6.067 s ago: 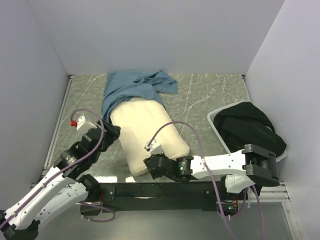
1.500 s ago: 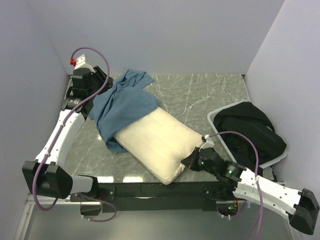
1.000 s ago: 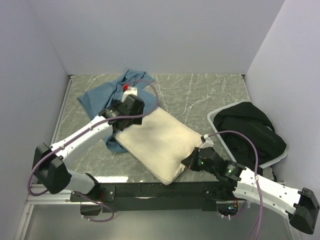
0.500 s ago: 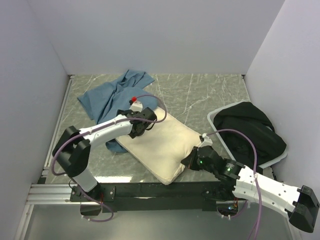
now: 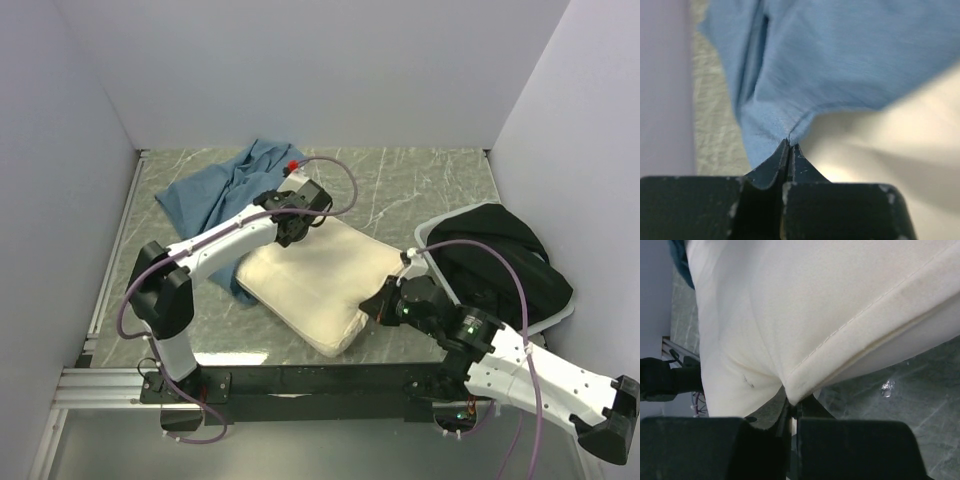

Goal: Put the pillow into the pillowcase

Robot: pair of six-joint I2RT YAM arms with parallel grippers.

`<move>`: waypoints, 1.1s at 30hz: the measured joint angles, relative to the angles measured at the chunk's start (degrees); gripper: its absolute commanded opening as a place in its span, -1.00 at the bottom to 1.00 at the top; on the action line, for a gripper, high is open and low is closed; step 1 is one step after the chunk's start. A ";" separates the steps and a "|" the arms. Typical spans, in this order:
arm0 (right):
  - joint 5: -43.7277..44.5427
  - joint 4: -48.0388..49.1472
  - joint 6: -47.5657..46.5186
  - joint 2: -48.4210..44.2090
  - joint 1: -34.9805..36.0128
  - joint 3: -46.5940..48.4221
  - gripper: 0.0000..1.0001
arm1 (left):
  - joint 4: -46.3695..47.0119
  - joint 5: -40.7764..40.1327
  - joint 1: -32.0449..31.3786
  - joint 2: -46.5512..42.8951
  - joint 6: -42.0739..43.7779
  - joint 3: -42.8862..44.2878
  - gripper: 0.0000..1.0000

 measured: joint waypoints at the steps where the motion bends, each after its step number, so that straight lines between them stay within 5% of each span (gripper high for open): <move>1: 0.07 -0.50 -0.70 0.52 0.00 1.49 -1.00 | -0.02 2.08 -0.46 -0.20 0.76 1.11 -0.98; 11: 4.48 -5.73 -11.23 13.03 -0.07 31.67 -1.00 | 3.26 20.22 -11.50 -7.72 1.95 16.48 -0.99; 18: 6.36 -9.40 -16.98 19.52 -2.23 51.28 -1.00 | 9.20 27.12 -10.69 -16.90 -0.92 19.69 -0.99; 27: 8.92 -18.05 -24.46 29.11 -2.67 79.62 -1.00 | 15.54 37.59 -11.67 -14.03 -6.49 23.56 -0.99; 30: 7.96 -17.90 -25.57 32.41 -2.67 82.18 -1.00 | 16.87 38.36 -11.23 -14.88 -8.85 22.97 -0.99; 33: 6.80 -12.87 -25.55 33.79 -2.73 76.63 -1.00 | 20.63 42.03 -5.77 -20.24 -11.91 12.98 -0.99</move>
